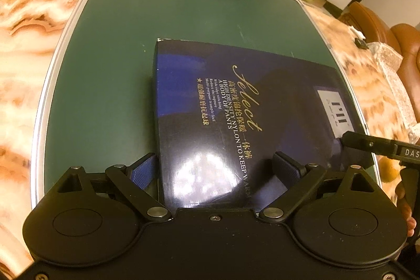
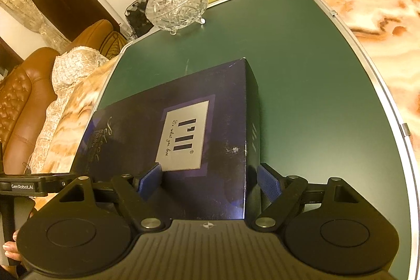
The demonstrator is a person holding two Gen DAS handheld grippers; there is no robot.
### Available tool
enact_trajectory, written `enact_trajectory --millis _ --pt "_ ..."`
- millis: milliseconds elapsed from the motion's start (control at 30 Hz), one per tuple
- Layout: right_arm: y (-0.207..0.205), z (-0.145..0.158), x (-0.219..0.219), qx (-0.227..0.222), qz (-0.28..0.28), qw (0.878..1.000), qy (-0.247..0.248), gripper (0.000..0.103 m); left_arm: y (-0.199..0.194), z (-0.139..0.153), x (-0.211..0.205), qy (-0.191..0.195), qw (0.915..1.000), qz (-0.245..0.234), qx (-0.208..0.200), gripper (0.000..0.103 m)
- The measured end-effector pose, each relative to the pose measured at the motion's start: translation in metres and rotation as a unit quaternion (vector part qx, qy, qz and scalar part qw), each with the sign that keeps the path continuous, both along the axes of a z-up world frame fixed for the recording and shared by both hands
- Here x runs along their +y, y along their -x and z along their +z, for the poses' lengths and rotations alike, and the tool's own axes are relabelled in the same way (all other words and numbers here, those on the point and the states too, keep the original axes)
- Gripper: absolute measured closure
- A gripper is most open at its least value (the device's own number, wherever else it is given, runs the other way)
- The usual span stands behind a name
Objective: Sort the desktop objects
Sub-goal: 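Lift the dark blue box off the table with both tools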
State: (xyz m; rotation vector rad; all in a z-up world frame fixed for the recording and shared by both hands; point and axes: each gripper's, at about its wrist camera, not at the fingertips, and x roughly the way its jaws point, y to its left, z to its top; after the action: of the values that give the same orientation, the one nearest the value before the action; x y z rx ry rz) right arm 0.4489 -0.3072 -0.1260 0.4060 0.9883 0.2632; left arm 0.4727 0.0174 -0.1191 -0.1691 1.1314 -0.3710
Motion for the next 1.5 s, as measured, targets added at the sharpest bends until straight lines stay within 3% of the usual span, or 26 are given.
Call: enact_trajectory --millis 1500 --pt "0.089 0.061 0.016 -0.018 0.013 0.999 0.034 0.02 0.096 0.055 0.002 -0.012 0.9996 -0.012 -0.024 0.009"
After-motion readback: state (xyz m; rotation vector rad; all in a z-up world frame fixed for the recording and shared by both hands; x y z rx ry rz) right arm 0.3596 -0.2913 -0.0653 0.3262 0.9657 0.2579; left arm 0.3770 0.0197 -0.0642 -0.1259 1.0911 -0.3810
